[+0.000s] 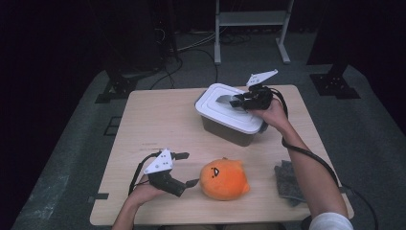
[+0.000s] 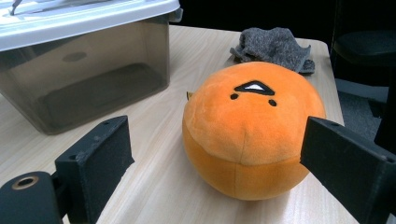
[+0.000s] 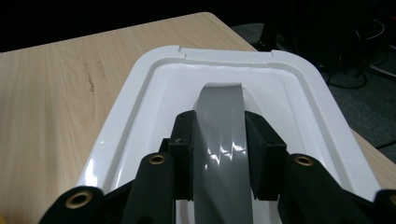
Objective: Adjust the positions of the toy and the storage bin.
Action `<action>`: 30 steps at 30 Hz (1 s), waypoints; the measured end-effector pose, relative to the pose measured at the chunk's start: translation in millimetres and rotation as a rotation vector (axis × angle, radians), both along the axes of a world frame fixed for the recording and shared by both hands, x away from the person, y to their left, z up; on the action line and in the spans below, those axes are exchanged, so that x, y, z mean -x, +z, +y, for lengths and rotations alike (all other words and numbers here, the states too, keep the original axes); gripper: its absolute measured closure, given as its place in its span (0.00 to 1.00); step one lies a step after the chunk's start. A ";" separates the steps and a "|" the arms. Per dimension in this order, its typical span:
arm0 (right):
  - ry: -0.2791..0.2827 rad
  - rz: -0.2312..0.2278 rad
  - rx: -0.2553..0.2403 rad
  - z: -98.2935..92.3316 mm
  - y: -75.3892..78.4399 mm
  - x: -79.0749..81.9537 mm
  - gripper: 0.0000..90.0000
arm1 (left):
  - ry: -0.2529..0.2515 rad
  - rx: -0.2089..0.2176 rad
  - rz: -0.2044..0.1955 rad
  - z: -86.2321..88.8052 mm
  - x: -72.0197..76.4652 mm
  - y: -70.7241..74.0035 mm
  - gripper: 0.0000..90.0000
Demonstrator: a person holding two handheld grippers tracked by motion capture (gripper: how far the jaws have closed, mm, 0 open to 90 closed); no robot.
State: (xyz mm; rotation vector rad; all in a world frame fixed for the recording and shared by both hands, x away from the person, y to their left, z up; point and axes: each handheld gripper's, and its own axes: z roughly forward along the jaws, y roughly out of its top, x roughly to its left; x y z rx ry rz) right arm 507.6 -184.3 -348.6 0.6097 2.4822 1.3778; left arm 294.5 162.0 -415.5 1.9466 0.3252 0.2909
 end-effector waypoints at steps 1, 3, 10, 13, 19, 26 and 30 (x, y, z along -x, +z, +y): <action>0.000 0.000 0.000 0.0 0.0 0.0 0.74 | 0.000 0.000 0.000 0.0 0.0 0.0 0.09; 0.013 0.002 -0.001 -0.1 0.0 5.1 0.74 | -0.001 -0.001 0.004 -0.3 0.3 -0.3 0.09; 0.033 0.002 0.001 -0.5 0.2 14.9 0.74 | -0.003 -0.001 0.000 -0.9 0.5 -0.2 0.09; 0.035 0.003 0.003 0.0 0.5 17.0 0.74 | -0.003 -0.001 0.001 -0.9 0.6 -0.4 0.09; 0.043 0.002 0.000 0.3 0.0 22.7 0.74 | -0.006 -0.002 0.002 -1.5 0.9 -0.5 0.09; 0.043 0.003 0.001 0.8 0.1 27.3 0.74 | -0.006 -0.002 0.003 -1.7 1.3 -0.2 0.09; 0.042 0.002 0.009 1.6 1.1 27.8 0.74 | -0.007 -0.004 0.001 -1.7 1.2 -0.2 0.09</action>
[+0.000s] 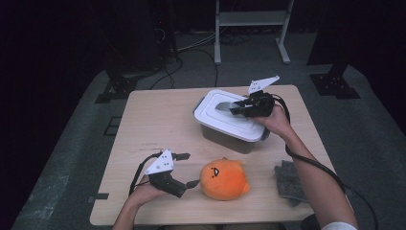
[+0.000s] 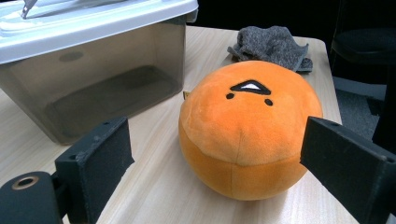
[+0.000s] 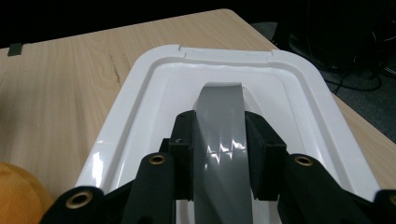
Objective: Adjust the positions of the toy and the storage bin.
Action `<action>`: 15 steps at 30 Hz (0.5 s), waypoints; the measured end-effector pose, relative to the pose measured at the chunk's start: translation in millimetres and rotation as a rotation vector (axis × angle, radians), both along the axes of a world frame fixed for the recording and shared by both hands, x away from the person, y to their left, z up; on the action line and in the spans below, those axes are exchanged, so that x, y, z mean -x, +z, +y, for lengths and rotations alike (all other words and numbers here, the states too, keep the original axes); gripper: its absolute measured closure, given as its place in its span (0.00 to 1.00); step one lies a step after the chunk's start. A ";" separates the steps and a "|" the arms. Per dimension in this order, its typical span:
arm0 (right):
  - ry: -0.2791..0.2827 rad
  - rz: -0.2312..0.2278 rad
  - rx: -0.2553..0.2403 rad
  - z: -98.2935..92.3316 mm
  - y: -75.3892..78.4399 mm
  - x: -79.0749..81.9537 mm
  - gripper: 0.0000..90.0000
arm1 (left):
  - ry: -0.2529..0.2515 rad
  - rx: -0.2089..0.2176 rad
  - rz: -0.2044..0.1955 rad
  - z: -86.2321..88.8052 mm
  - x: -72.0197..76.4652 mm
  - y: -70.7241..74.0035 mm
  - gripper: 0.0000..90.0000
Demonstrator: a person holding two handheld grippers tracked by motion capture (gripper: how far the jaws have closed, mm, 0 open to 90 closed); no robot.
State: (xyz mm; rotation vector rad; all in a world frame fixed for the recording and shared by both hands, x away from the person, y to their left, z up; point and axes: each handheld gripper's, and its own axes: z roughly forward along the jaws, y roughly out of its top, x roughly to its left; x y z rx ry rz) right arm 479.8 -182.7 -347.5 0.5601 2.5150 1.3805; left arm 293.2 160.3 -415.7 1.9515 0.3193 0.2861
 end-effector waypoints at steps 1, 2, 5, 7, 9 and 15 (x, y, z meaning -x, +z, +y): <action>-0.002 0.001 -0.002 0.2 0.4 0.0 0.74 | 0.000 0.001 0.000 0.1 0.0 0.0 0.09; -0.002 0.002 -0.004 0.4 0.7 0.0 0.74 | 0.001 0.002 0.000 0.3 0.0 0.1 0.09; -0.001 0.000 -0.001 1.0 1.9 -0.3 0.74 | 0.002 0.002 -0.001 0.5 -0.2 0.2 0.09; -0.002 0.000 0.002 1.3 2.2 -0.3 0.74 | 0.001 0.002 0.000 0.4 -0.1 0.1 0.09; -0.002 0.001 0.000 1.5 2.9 0.0 0.74 | 0.000 0.002 0.001 0.3 0.0 0.0 0.09; -0.005 -0.003 -0.001 1.3 4.4 0.0 0.74 | 0.000 0.005 0.001 -0.2 0.2 0.1 0.09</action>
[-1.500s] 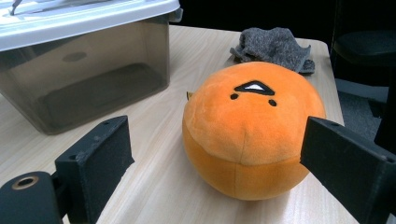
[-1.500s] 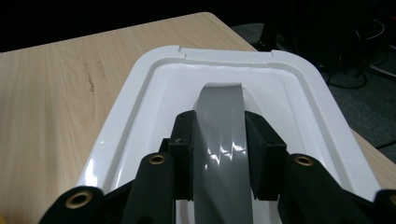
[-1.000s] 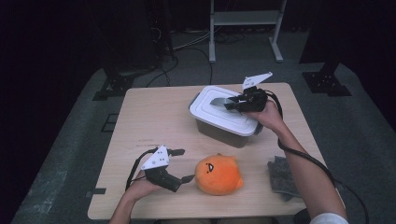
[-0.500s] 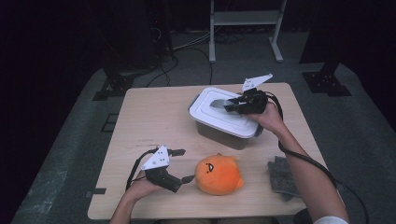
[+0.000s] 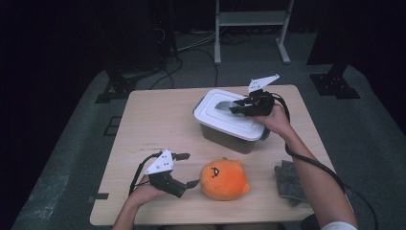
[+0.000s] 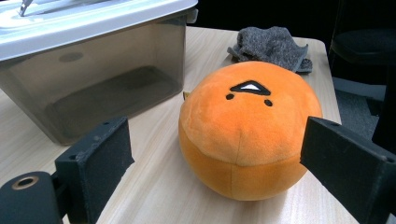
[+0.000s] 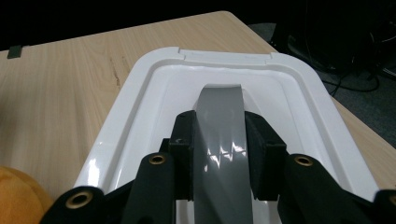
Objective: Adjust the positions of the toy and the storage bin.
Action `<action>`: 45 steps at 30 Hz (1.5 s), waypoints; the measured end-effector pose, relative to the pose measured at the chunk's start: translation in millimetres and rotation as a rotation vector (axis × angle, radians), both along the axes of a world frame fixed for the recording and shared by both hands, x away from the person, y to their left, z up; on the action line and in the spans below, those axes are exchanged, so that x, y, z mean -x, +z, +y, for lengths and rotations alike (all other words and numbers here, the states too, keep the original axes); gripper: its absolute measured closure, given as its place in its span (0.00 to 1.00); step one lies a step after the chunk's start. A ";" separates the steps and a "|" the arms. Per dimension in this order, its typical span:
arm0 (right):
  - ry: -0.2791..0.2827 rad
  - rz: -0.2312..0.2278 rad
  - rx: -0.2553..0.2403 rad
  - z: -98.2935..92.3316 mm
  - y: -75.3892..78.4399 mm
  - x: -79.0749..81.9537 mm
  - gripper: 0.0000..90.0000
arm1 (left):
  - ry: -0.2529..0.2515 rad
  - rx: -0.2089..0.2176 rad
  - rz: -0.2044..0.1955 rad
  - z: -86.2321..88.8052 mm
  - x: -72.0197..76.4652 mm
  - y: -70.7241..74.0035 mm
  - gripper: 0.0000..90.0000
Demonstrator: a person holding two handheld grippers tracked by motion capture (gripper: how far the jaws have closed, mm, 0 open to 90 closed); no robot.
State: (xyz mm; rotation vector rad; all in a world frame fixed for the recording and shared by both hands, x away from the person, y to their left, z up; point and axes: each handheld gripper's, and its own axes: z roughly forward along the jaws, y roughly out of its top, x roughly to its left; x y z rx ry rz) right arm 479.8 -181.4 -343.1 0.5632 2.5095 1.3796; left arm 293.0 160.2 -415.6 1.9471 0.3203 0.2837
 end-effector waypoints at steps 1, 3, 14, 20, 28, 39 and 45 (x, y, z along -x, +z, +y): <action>0.000 -0.001 -0.005 -0.3 1.3 -0.2 0.74 | 0.000 -0.001 -0.001 0.0 0.0 0.0 0.09; 0.000 -0.002 -0.008 -0.6 2.2 -0.3 0.74 | -0.001 -0.002 0.000 0.1 -0.1 -0.1 0.09; -0.004 -0.017 -0.037 -9.1 14.9 6.2 0.74 | -0.001 0.002 0.001 0.2 -0.1 0.2 0.09; -0.005 -0.021 -0.058 -19.8 24.1 15.1 0.74 | -0.005 -0.004 -0.004 -1.3 0.0 0.4 0.09; -0.005 -0.039 -0.055 -34.6 34.0 32.6 0.74 | -0.004 -0.003 -0.003 -1.4 -0.1 -0.1 0.09; -0.029 -0.054 -0.059 -66.5 40.8 55.0 0.74 | -0.005 -0.003 0.000 -2.9 0.3 -0.6 0.09; -0.058 -0.058 -0.069 -92.8 40.5 71.4 0.74 | -0.006 -0.003 0.001 -4.0 -0.2 -1.1 0.09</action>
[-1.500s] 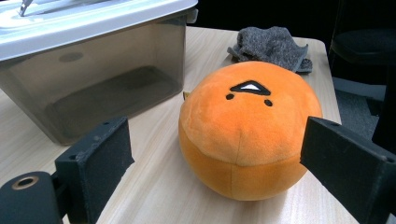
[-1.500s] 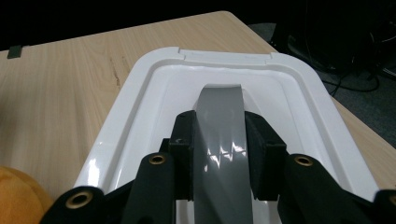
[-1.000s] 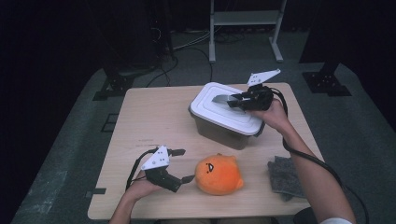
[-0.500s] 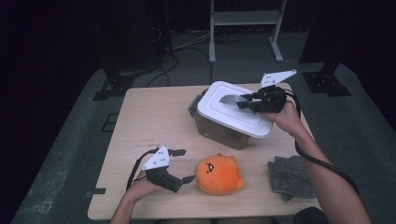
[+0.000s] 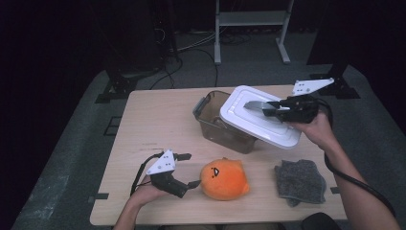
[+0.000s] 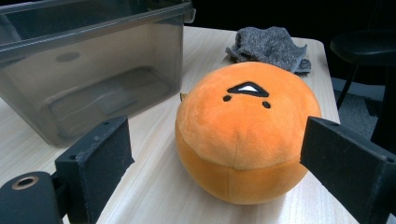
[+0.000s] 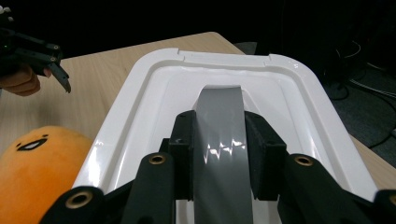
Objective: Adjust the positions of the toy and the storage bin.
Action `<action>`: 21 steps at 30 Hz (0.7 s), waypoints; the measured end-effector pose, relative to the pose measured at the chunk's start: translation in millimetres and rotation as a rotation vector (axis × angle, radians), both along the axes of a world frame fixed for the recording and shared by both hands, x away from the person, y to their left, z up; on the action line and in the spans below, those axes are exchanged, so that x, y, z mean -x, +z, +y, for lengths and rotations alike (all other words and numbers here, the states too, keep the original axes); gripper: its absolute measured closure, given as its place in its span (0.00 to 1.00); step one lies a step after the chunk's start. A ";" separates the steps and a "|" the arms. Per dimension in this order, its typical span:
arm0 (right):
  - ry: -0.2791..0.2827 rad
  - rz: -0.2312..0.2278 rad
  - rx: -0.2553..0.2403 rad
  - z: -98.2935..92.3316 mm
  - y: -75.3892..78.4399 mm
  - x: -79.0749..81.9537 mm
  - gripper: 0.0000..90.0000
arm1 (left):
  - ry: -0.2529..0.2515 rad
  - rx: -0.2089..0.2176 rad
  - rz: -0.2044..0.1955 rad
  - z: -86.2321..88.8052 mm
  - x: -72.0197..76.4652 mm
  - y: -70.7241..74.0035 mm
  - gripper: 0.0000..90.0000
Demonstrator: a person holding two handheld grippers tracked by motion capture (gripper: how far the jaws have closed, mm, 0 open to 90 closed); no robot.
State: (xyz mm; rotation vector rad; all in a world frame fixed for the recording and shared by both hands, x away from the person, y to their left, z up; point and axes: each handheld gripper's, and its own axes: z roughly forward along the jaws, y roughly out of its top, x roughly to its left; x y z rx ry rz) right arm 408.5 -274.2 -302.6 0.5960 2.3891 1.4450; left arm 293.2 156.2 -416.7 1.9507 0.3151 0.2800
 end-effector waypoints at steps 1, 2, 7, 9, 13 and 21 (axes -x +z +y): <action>-0.003 -0.001 0.000 -2.7 0.0 1.8 0.74 | 0.000 0.002 0.000 -0.3 -0.1 -0.2 0.09; -0.007 -0.001 0.001 -6.3 0.0 4.1 0.74 | 0.000 0.003 0.001 -0.6 -0.2 -0.3 0.09; -0.027 -0.006 -0.006 -24.5 -1.0 15.7 0.74 | 0.005 0.007 0.006 -1.1 -0.7 -1.0 0.09; -0.037 -0.005 -0.011 -32.0 -1.9 20.3 0.74 | 0.014 0.012 0.008 0.1 -1.3 -0.8 0.09; -0.056 -0.006 -0.018 -47.2 -4.7 28.6 0.74 | 0.019 0.021 0.007 2.2 -1.8 0.1 0.09; -0.095 0.006 -0.027 -73.2 -12.1 42.0 0.74 | 0.026 0.024 0.010 3.5 -2.1 0.2 0.09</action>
